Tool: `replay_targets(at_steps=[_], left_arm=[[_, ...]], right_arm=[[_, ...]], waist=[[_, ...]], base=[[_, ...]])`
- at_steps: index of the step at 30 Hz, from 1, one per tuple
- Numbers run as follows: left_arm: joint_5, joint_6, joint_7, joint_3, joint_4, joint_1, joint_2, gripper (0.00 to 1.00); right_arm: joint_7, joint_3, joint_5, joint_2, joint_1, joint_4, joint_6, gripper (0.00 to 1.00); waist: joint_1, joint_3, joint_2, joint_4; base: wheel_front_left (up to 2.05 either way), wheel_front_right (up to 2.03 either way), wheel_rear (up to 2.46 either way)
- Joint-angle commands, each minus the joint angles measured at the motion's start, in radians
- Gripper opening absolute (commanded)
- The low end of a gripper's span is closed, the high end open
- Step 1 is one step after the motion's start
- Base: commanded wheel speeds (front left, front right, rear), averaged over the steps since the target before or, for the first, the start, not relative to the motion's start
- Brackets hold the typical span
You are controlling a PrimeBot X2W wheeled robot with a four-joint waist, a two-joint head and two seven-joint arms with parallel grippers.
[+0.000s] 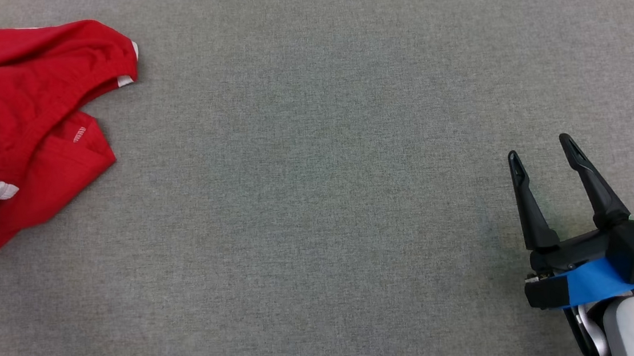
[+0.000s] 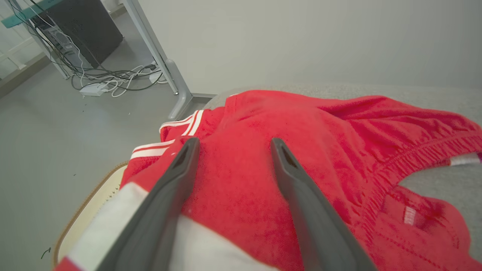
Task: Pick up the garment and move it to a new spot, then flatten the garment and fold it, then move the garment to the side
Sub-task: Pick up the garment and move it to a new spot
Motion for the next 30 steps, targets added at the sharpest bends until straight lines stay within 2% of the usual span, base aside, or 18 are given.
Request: replay_targets(at_steps=[1,10,11,12,13,18,24,30], left_arm=[[-0.02,-0.007,0.043,-0.01,0.052,-0.014,0.0,1.0],[-0.139,-0.006,0.216,-0.155,0.195,-0.017,-0.038,1.0],[-0.153,-0.006,0.226,-0.169,0.2,-0.015,-0.039,0.87],[-0.16,-0.006,0.219,-0.19,0.193,-0.013,-0.036,0.24],[-0.171,-0.006,0.203,-0.205,0.183,-0.008,-0.031,0.0],[-0.205,-0.006,0.124,-0.266,0.156,-0.012,-0.001,0.0],[-0.214,-0.006,-0.032,-0.298,0.085,-0.076,0.027,0.0],[-0.187,-0.006,-0.129,-0.331,-0.03,-0.154,0.024,0.0]], right_arm=[[-0.004,0.001,0.0,-0.004,-0.011,-0.005,0.0,1.0],[-0.004,0.009,0.001,-0.004,-0.004,0.008,0.0,1.0],[-0.004,0.013,0.002,-0.003,-0.007,0.01,0.0,1.0],[-0.004,0.015,0.003,-0.003,-0.01,0.012,0.0,1.0],[-0.004,0.019,0.005,-0.003,-0.012,0.014,0.0,1.0],[-0.004,0.03,0.017,0.003,-0.007,0.034,0.0,1.0],[-0.004,0.036,0.032,0.012,0.008,0.053,0.0,1.0],[-0.004,0.045,0.051,0.017,0.017,0.068,0.0,1.0]], waist=[[-0.0002,0.004,-0.0004,-0.002],[-0.0002,0.008,-0.0004,0.008],[-0.0002,0.008,-0.0004,0.009],[-0.0002,0.006,-0.0004,0.01],[-0.0002,0.001,-0.0004,0.011],[-0.0002,-0.041,-0.0004,0.009],[-0.0002,-0.093,-0.0004,0.002],[-0.0002,-0.142,-0.0004,-0.031]], base=[[0.0,0.0,0.0],[0.0,0.0,0.0],[0.0,0.0,0.0],[0.0,0.0,0.0],[0.0,0.0,0.0],[0.0,0.0,0.0],[0.0,0.0,0.0],[0.0,0.0,0.0]])
